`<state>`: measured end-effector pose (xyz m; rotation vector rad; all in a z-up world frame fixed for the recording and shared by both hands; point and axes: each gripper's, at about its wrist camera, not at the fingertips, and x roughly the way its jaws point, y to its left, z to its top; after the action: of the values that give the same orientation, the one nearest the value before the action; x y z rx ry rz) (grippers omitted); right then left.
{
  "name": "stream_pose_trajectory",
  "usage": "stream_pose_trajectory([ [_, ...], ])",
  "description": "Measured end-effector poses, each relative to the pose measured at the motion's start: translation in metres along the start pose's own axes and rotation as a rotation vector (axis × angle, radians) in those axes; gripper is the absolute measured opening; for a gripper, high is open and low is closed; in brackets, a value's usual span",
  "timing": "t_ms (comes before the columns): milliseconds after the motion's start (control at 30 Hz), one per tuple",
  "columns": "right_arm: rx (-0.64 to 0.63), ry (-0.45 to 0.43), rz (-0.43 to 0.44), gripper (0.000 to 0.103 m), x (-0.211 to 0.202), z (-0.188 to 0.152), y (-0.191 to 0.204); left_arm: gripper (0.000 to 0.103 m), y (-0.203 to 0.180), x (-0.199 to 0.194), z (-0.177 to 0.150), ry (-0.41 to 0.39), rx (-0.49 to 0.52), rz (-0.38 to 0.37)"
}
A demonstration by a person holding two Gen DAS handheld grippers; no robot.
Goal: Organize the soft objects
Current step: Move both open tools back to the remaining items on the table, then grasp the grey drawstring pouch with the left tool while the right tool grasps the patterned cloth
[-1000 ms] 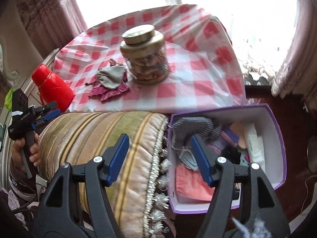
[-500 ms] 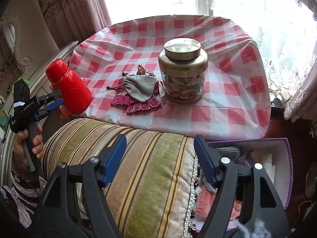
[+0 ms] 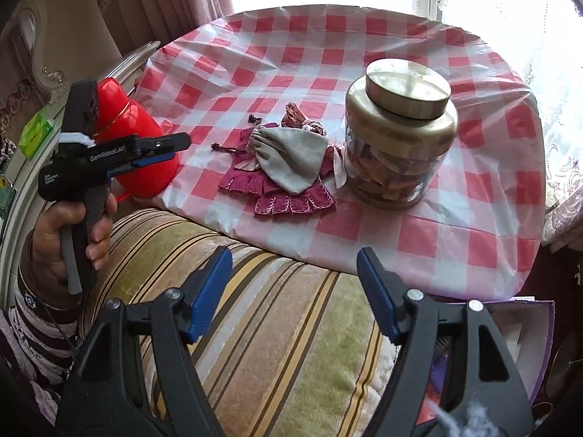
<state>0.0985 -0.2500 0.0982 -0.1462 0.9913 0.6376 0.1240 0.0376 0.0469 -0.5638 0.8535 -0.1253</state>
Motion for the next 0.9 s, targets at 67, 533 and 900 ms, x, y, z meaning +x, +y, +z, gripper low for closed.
stream_pose_trajectory([
  [67, -0.007, 0.014, 0.005, 0.074, 0.01, 0.005, 0.001, 0.074, -0.002, 0.022, 0.012, 0.025, 0.019, 0.02],
  [533, -0.071, 0.062, 0.032, 0.074, 0.062, 0.036, 0.016, 0.063, 0.01, 0.128, 0.056, 0.161, 0.102, 0.092],
  [900, -0.113, 0.024, 0.0, 0.074, 0.098, 0.081, 0.032, 0.026, 0.031, 0.107, 0.04, 0.115, 0.056, 0.043],
])
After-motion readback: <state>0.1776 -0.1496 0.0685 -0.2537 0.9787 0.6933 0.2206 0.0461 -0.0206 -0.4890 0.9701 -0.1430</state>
